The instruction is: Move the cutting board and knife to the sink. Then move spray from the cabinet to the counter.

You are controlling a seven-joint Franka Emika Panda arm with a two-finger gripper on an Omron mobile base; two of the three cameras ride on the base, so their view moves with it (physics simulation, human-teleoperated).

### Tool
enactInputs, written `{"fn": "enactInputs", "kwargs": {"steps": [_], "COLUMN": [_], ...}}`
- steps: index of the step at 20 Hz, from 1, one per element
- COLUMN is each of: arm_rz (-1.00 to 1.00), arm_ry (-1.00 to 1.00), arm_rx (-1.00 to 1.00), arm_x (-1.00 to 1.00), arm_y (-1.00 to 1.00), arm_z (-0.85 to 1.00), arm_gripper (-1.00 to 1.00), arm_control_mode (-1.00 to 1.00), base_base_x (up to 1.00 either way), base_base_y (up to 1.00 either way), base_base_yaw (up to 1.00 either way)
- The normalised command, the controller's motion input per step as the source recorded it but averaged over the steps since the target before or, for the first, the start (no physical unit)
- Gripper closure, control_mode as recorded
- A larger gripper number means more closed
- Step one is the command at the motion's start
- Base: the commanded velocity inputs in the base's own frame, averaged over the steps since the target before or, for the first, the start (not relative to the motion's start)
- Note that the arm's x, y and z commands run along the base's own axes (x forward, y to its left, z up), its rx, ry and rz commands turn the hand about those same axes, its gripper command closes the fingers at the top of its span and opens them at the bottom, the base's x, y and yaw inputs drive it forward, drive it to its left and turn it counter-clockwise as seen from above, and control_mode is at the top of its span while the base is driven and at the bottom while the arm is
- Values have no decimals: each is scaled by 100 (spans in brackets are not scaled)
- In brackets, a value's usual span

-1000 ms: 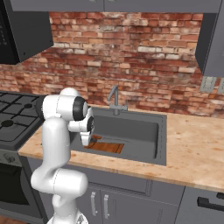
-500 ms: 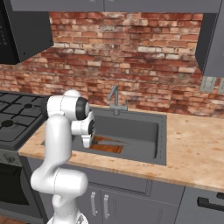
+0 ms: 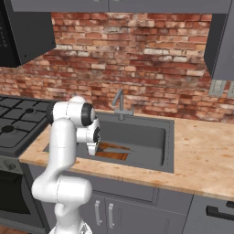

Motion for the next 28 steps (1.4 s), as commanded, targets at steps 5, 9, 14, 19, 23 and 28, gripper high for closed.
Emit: {"fn": "enactInputs", "kwargs": {"steps": [5,9,14,19,23,28], "arm_rz": [0,0,0,0,0,0], "arm_ry": [0,0,0,0,0,0], "arm_rx": [0,0,0,0,0,0], "arm_x": [18,15,14,17,20,21], "arm_y": [-1,-2,-3,-2,-3,-3], "arm_z": [-25,-25,-25,-23,-21,-20], "arm_gripper": [100,100,100,100,100,100], "arm_control_mode": [-100,-100,-100,-100,-100,-100], "base_base_x": [0,0,0,0,0,0], "base_base_y": [0,0,0,0,0,0], "base_base_yaw": [0,0,0,0,0,0]}}
